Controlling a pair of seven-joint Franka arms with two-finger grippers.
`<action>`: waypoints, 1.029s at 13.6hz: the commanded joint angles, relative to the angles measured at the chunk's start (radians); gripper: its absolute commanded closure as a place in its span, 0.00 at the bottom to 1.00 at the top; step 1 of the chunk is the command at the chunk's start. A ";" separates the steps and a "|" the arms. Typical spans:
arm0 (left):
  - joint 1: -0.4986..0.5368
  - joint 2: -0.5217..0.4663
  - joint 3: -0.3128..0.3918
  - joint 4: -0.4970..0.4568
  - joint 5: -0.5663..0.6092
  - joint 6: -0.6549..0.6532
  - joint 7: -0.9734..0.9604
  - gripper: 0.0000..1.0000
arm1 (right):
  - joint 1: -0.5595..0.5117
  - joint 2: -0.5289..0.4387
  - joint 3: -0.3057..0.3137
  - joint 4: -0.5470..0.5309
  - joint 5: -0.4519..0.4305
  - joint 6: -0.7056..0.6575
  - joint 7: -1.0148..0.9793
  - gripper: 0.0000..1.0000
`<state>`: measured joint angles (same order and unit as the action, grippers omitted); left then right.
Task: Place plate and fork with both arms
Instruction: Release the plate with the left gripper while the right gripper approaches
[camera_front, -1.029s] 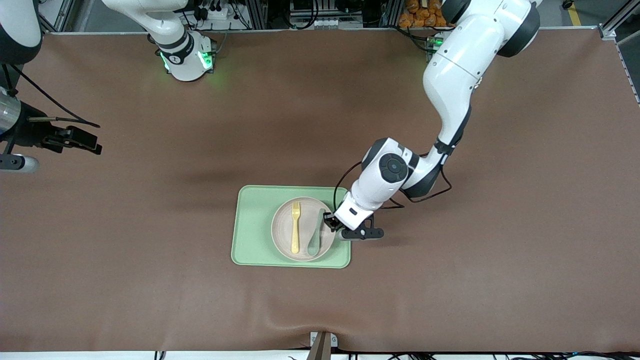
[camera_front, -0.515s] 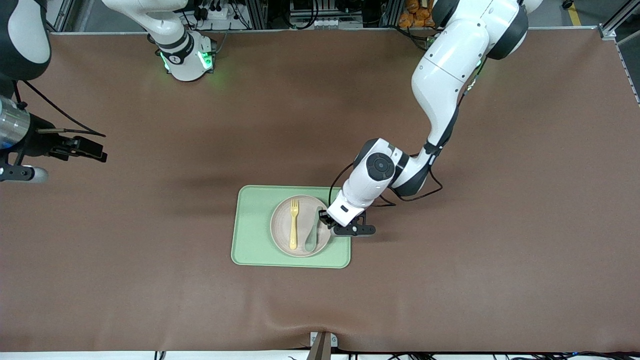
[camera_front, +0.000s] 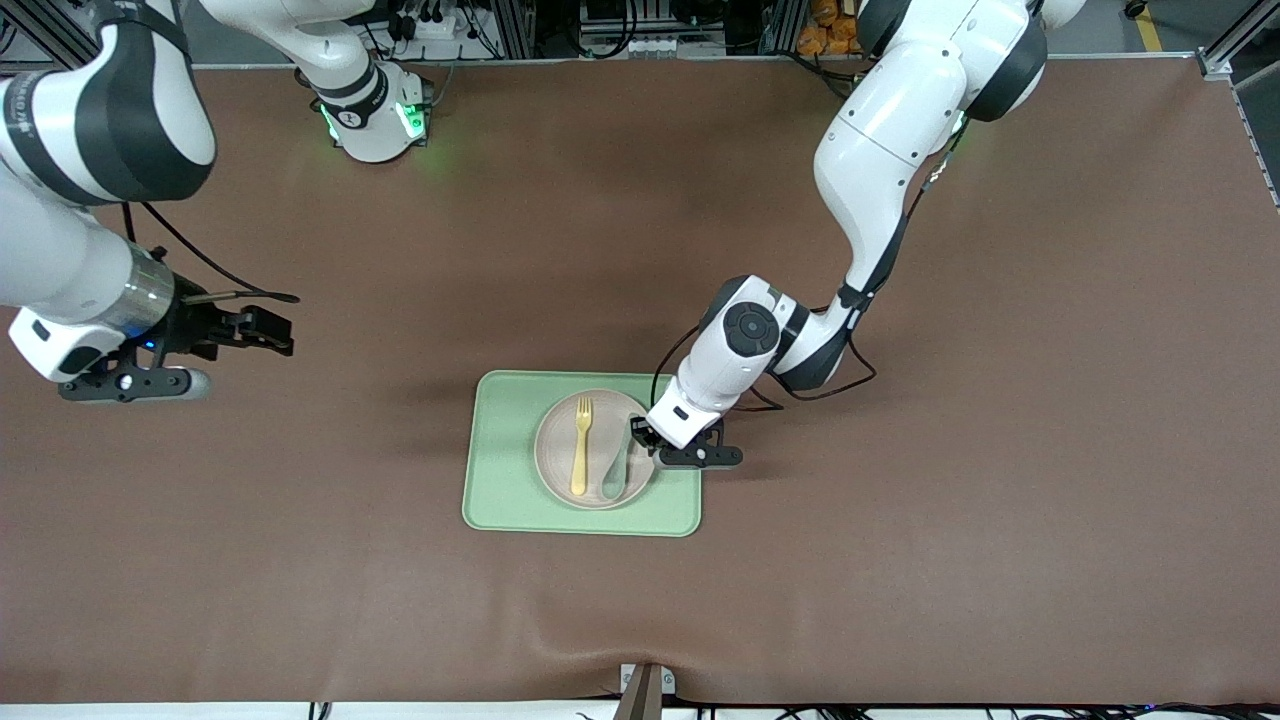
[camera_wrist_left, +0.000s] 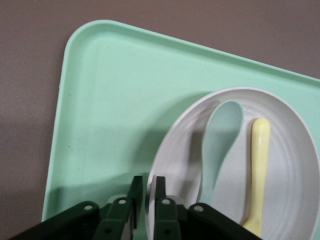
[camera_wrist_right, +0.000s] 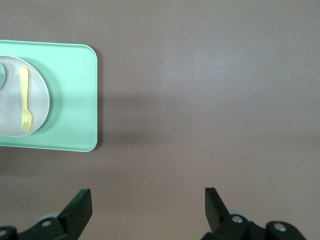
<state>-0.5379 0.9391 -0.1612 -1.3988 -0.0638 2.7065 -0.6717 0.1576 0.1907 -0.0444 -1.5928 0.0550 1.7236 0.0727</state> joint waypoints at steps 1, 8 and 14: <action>-0.014 0.001 0.017 0.026 -0.011 0.009 -0.046 0.00 | 0.014 0.049 -0.005 0.060 0.000 -0.013 0.032 0.00; 0.030 -0.150 0.017 0.015 -0.016 -0.051 -0.144 0.00 | 0.092 0.194 -0.003 0.204 0.019 -0.010 0.105 0.00; 0.156 -0.362 0.018 0.012 0.004 -0.420 -0.078 0.00 | 0.184 0.323 -0.003 0.250 0.019 0.140 0.130 0.00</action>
<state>-0.4109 0.6500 -0.1443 -1.3544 -0.0642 2.3769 -0.7742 0.3213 0.4558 -0.0413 -1.4009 0.0626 1.8403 0.1883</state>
